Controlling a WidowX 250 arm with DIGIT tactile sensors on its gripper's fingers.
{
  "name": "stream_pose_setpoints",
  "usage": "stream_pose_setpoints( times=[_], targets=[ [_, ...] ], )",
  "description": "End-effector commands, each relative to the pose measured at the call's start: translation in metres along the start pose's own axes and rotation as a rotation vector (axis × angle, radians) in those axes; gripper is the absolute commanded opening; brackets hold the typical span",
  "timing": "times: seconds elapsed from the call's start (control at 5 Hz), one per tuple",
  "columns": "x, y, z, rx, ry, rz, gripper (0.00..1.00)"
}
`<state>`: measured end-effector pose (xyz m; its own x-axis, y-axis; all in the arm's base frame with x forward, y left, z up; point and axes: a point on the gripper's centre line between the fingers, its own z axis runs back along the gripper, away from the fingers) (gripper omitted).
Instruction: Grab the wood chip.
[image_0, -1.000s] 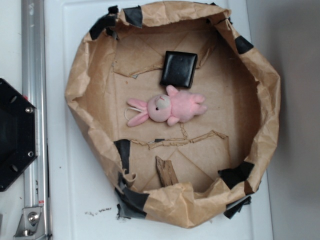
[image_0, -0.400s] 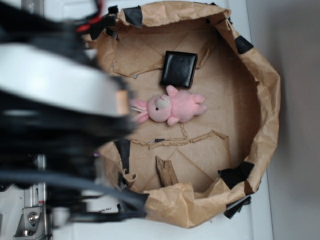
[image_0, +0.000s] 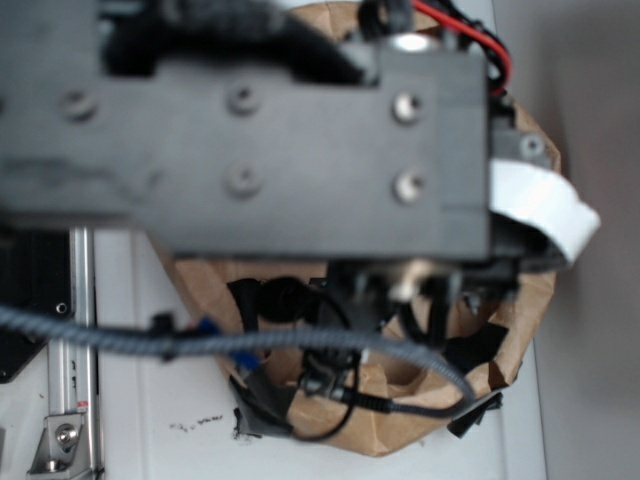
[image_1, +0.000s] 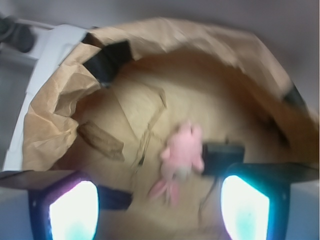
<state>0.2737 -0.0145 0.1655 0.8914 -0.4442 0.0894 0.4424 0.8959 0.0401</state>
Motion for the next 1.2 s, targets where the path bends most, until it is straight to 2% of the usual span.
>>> stream_pose_setpoints(
  times=[0.0, 0.2, 0.4, 0.6, 1.0],
  targets=[
    [-0.001, -0.008, -0.024, 0.011, 0.027, -0.342, 1.0],
    [0.004, -0.024, -0.049, -0.043, 0.069, -0.439, 1.0],
    [0.002, -0.04, -0.069, -0.089, 0.078, -0.523, 1.0],
    [0.004, -0.049, -0.08, -0.094, 0.096, -0.547, 1.0],
    [-0.002, -0.056, -0.074, -0.097, 0.077, -0.555, 1.0]
  ],
)
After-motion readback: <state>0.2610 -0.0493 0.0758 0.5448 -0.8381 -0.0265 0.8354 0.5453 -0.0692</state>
